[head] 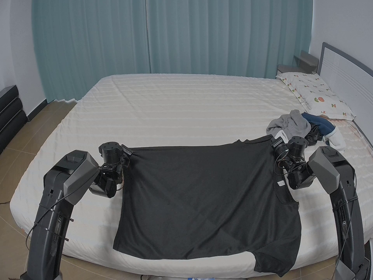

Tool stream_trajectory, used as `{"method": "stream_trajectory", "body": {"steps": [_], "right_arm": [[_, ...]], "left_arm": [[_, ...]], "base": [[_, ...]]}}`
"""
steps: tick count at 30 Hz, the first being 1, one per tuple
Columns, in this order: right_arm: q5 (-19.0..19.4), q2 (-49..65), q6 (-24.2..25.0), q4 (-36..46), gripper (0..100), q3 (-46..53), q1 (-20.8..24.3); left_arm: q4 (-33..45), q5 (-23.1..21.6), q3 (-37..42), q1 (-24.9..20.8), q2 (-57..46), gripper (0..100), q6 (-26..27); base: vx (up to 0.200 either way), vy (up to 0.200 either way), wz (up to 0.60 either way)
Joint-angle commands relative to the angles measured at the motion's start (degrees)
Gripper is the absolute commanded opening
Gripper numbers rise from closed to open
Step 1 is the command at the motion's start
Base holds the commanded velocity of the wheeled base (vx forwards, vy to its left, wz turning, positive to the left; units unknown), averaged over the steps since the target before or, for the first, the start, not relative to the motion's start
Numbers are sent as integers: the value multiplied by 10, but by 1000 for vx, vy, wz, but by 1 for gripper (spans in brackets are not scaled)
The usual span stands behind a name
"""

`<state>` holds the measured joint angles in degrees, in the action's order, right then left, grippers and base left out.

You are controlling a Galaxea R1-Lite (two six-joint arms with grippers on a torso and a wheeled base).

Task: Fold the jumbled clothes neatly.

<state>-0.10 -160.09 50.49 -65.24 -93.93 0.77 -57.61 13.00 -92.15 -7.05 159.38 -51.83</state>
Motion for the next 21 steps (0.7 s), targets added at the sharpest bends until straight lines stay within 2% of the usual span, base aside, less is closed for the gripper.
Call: {"method": "stream_trajectory", "body": {"steps": [1,8,9,10,11,21], "right_arm": [[-2,-36,-27,1,0,-28,0],[-11,-43,-32,3,0,-42,3],[-11,-43,-34,3,100,-40,3],[-11,-44,-35,2,100,-38,5],[-11,-44,-36,2,100,-37,6],[-7,-8,-46,-8,100,18,-1]], "left_arm": [[0,0,0,0,1,0,0],[2,0,0,-1,1,0,-1],[2,0,0,-2,1,0,-1],[2,0,1,-2,1,0,-1],[2,0,1,-2,1,100,-1],[2,0,7,-1,-4,100,-10]], "base": [[0,0,0],[0,0,0],[0,0,0],[0,0,0],[0,0,0],[0,0,0]]}}
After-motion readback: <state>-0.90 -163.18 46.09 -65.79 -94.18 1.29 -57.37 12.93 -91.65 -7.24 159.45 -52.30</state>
